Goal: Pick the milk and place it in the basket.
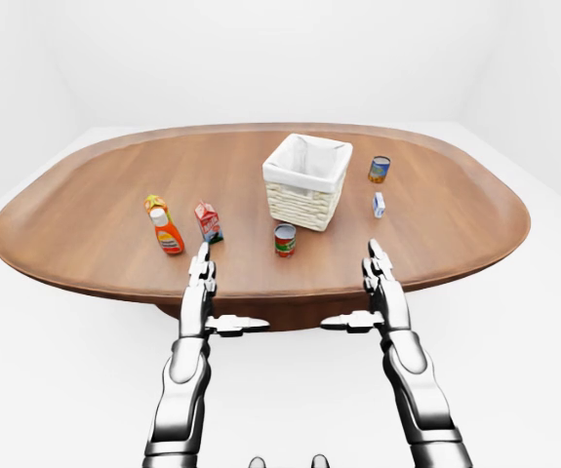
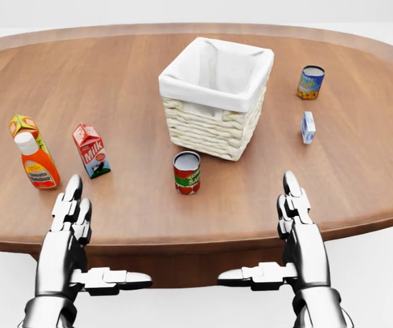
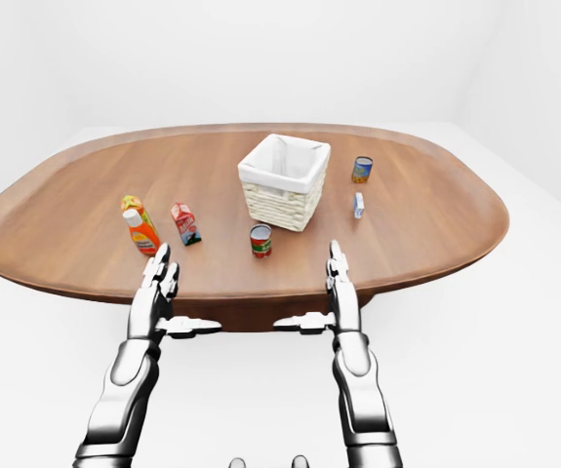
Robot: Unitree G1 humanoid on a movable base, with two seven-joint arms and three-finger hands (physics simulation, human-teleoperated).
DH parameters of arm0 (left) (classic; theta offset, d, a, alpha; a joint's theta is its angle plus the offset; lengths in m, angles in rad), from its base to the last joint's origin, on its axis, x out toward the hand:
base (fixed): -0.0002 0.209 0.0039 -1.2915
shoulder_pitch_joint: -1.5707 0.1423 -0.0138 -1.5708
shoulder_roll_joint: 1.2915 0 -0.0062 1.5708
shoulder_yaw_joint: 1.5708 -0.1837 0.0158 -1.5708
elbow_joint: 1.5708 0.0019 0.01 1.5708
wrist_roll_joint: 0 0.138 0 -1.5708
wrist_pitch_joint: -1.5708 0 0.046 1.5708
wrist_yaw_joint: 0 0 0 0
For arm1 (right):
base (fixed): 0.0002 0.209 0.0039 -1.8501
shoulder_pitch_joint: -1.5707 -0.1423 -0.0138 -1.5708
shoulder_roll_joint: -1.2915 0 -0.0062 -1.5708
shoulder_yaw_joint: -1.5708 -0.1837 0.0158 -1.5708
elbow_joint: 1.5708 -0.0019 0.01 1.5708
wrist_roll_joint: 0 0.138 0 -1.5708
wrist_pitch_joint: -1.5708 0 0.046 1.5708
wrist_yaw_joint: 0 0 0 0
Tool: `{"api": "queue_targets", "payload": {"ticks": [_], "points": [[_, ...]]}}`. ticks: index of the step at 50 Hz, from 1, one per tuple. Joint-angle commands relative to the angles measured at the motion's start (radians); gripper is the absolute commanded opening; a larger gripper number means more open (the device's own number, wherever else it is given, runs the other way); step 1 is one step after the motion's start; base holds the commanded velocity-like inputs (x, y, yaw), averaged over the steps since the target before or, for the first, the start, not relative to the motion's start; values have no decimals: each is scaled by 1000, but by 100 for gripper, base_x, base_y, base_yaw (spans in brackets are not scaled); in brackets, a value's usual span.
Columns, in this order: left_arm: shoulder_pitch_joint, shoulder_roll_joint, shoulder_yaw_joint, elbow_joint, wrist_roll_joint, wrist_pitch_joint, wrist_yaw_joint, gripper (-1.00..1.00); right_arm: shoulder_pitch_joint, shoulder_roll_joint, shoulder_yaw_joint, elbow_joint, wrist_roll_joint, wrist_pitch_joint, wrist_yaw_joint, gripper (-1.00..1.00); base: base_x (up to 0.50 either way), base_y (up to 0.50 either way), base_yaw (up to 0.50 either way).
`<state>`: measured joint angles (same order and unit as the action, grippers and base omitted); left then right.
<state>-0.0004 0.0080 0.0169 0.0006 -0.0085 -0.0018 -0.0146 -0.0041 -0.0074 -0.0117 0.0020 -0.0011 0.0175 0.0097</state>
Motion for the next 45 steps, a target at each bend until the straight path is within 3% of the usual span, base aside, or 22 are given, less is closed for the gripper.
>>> {"api": "queue_targets", "payload": {"ticks": [1, 8, 10, 19, 20, 24, 30, 32, 33, 36, 39, 42, 45], "points": [[4, 14, 31, -15, -18, 6, -23, 100, -2, -12, -13, -17, -32, 47, -1, 100, 0, 0, 0], [19, 14, 33, -55, -24, 21, -28, 100, 13, -7, -1, -40, -45, 41, 9, 100, 0, 0, 0], [20, 13, 31, -49, -23, 15, -29, 100, 20, -4, -13, -46, -8, -2, 27, 100, 0, 0, 0], [16, 14, 34, -51, -22, 19, -28, 100, 31, -7, -15, -70, -8, -6, 26, 100, 0, 0, 0], [16, 15, 36, -53, -24, 21, -29, 100, 37, -10, -12, -81, -33, -24, 11, 100, 0, 0, 0], [25, 15, 35, -75, -22, 28, -31, 100, 48, -10, -11, -115, -50, -27, 11, 100, 0, 0, 0], [48, 16, 44, -149, -29, 57, -39, 100, 73, -8, -9, -186, -58, -19, 17, 100, 0, 0, 0], [75, 15, 46, -224, -33, 80, -42, 100, 100, -6, -6, -255, -69, -17, 15, 100, 0, 0, 0], [76, 14, 46, -227, -33, 81, -43, 100, 101, -6, -6, -258, -70, -17, 15, 100, 0, 0, 0], [109, 7, 42, -283, -3, 51, -28, 100, 121, -2, -3, -311, -75, 3, 16, 100, 0, 0, 0], [134, 3, 39, -334, -8, 68, -38, 100, 115, -2, -6, -298, -72, -2, 19, 100, 0, 0, 0], [149, 0, 40, -360, 8, 50, -32, 100, 121, -1, -6, -320, -64, 11, 24, 100, 0, 0, 0], [169, -1, 39, -400, 1, 61, -43, 100, 135, 0, -5, -361, -57, 30, 32, 100, 0, 0, 0]]}}
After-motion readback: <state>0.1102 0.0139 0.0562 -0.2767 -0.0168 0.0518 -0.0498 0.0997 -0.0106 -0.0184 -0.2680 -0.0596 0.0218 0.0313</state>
